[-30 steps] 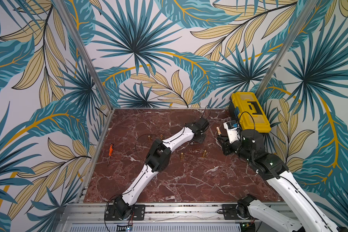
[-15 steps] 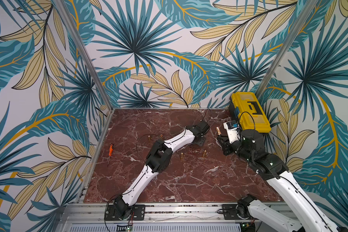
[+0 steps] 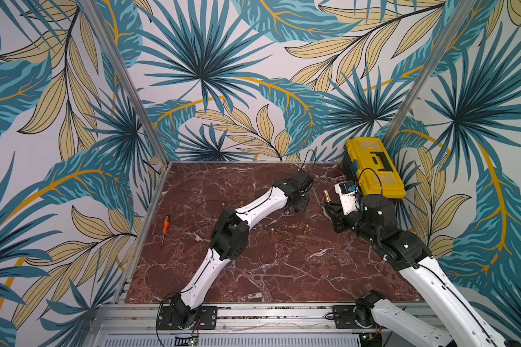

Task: Open the lipstick cap
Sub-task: Place the cover at the center of the board.

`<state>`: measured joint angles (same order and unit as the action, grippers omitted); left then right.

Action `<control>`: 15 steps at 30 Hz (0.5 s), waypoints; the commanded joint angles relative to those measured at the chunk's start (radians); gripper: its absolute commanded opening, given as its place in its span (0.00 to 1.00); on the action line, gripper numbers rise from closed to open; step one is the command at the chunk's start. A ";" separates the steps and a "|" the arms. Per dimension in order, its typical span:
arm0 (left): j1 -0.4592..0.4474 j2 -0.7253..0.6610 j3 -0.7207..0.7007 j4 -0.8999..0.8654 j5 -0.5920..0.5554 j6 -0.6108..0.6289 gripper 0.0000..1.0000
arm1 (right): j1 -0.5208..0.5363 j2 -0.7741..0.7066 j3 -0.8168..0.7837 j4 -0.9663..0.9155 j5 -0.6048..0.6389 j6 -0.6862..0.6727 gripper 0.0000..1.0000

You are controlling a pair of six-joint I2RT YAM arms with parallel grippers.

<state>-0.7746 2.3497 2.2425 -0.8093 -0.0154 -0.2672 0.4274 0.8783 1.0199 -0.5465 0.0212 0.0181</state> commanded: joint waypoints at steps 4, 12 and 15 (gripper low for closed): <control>0.082 -0.222 -0.037 0.007 0.219 -0.118 0.58 | 0.005 0.038 -0.030 0.095 -0.053 -0.006 0.17; 0.202 -0.457 -0.243 0.007 0.494 -0.219 0.58 | 0.004 0.158 0.004 0.178 -0.149 -0.006 0.17; 0.236 -0.546 -0.318 0.008 0.549 -0.225 0.58 | 0.006 0.198 0.019 0.184 -0.191 0.000 0.18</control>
<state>-0.5537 1.8763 1.9728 -0.7963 0.4091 -0.4603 0.4274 1.0561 1.0195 -0.4114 -0.1066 0.0181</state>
